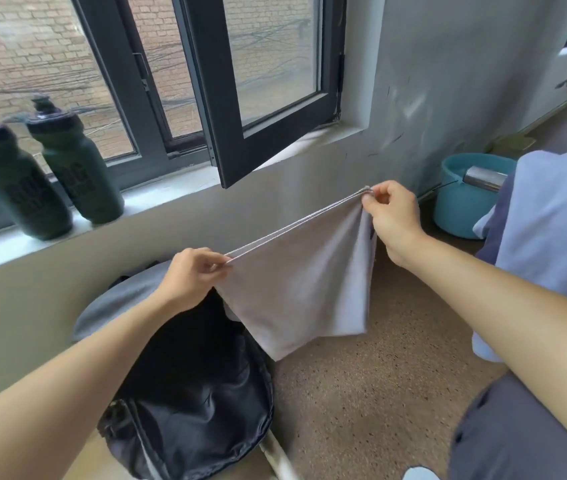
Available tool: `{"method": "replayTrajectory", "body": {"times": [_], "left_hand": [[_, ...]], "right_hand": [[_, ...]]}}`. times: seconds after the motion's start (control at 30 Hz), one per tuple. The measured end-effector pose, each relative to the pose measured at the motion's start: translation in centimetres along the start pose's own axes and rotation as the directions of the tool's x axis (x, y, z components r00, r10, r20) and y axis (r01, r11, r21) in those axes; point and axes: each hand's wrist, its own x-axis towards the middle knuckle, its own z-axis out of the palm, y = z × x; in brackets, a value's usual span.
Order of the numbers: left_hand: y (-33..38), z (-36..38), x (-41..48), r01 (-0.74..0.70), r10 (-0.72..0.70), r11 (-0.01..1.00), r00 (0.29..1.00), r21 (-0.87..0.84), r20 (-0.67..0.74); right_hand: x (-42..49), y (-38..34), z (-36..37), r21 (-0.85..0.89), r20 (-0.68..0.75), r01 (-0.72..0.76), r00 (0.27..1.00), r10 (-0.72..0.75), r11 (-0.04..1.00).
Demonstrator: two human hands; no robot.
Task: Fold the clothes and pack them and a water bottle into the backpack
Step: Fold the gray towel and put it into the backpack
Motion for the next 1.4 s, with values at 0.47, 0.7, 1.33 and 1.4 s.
{"method": "replayTrajectory", "body": {"times": [0.47,0.7,1.33,1.4], "left_hand": [[1.0,-5.1,0.3,0.208,-0.349,0.884,0.89,-0.419,-0.293],[4.7,-5.9,-0.2,0.347,-0.53,0.587,0.847,-0.732,-0.024],[10.9,-3.2,-3.4,0.295,-0.197,0.688,0.955,-0.663,0.22],[10.9,-3.2,-3.5,0.284,-0.186,0.686,0.959,-0.67,0.215]], "right_hand": [[0.3,0.6,1.3,-0.001,0.091,-0.185,0.979,0.185,0.983],[-1.4,-0.8,2.1,0.117,0.151,-0.222,0.967,0.204,0.968],[-9.1,-6.7,3.9,0.149,0.729,-0.19,0.684,0.022,0.97],[-9.1,-6.5,4.0,0.097,0.704,-0.074,0.71,-0.016,0.992]]}}
